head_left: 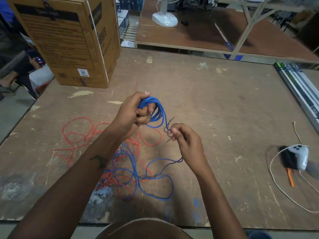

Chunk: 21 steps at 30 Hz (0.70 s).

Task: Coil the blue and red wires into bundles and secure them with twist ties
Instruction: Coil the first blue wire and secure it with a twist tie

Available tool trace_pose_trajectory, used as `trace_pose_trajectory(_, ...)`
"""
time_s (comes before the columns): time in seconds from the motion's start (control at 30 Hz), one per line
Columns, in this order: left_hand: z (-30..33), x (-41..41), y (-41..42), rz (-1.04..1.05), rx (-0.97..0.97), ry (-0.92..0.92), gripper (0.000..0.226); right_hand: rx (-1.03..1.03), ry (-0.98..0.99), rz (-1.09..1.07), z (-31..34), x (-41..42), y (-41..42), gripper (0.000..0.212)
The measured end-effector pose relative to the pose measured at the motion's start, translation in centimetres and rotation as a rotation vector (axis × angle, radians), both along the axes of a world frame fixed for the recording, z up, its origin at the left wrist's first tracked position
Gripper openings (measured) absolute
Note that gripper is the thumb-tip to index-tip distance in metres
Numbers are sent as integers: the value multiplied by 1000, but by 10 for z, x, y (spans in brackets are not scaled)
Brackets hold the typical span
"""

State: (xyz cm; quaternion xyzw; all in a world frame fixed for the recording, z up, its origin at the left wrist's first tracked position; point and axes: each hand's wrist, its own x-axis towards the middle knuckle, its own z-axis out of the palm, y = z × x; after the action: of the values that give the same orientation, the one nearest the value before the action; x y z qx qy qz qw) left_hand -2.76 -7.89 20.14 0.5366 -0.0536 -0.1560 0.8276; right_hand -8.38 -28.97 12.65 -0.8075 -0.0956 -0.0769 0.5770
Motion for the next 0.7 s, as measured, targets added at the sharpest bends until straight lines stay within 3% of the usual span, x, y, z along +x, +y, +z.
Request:
trace_pose_trajectory(0.13,-4,5,-17,105,-106,-4,58,310,177,131,2,5,5,27)
trace_pose_trajectory(0.27,1,-3,-36,28,-283,-32,65,502,211,91,1,15,9,28)
trace_pose_trajectory(0.37,15,-6,-48,-44,-250,-126,66,752,281,89,-1,17,15,29)
trace_pose_trajectory(0.53,30,-8,-68,10,73,-435,55,1041,313,109,11,13,40,30)
trace_pose_trajectory(0.63,25,-13,-76,83,465,-769,43,983,305,66,27,10,53,46)
trace_pose_trajectory(0.7,23,-8,-76,75,683,-958,43,832,281,33,33,7,55,40)
